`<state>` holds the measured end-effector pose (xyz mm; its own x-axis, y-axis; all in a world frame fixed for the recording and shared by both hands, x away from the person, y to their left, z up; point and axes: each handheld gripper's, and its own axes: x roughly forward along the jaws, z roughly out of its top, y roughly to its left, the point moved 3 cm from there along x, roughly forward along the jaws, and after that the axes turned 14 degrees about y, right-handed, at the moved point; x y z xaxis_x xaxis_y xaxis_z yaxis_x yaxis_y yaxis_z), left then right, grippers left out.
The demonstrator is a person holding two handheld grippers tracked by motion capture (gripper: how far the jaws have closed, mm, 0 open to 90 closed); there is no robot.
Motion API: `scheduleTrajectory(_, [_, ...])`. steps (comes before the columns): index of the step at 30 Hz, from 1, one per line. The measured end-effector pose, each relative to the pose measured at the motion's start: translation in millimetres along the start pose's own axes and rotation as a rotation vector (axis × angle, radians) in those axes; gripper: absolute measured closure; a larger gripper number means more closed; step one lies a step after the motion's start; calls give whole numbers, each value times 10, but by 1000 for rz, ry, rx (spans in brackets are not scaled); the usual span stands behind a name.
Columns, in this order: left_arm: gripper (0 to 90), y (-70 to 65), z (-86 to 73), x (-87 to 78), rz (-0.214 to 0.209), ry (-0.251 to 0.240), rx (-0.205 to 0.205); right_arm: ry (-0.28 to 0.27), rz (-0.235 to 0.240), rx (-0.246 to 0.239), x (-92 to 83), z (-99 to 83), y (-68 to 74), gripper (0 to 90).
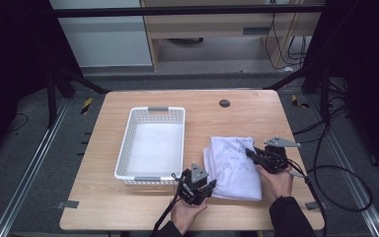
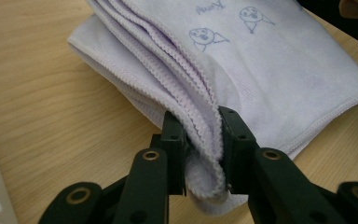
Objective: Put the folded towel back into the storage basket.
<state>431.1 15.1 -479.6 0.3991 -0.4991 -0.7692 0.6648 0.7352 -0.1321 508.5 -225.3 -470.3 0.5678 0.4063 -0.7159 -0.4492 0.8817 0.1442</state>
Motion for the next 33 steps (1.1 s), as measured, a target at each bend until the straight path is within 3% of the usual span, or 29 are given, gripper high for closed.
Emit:
scheduleTrajectory(8, [730,-12,75,-162,32,-22,29,-72,-9,-21,-185,118,89,739])
scheduleTrajectory(19, [730,67,206,-442,62,-44,61,-119,-18,-44,-282,278,210,740])
scheduleTrajectory(33, [730,213,277,-720,96,-64,57,-155,-14,-63,-356,539,414,741])
